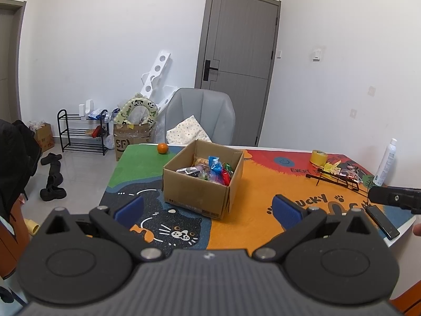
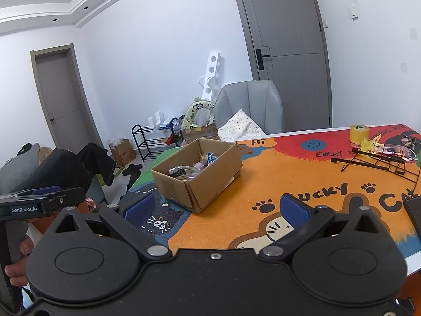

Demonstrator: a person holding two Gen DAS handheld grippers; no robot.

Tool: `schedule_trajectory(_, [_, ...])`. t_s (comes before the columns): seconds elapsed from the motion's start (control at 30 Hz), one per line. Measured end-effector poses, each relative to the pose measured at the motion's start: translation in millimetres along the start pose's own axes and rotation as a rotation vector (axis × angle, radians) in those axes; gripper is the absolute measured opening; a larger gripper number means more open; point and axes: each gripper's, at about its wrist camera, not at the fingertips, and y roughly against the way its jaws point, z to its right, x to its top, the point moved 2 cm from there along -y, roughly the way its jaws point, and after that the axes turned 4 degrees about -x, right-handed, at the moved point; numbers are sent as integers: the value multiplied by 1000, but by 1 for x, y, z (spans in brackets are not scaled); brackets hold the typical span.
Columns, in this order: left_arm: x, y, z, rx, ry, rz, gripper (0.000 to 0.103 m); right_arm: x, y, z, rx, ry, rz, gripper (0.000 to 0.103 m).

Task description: Organize snacks

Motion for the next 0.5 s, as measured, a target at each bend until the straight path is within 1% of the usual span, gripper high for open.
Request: schedule_trajectory(0.5, [-5,-4,2,-7,-2,-1,103,2,0,-1,0,5,-3,103])
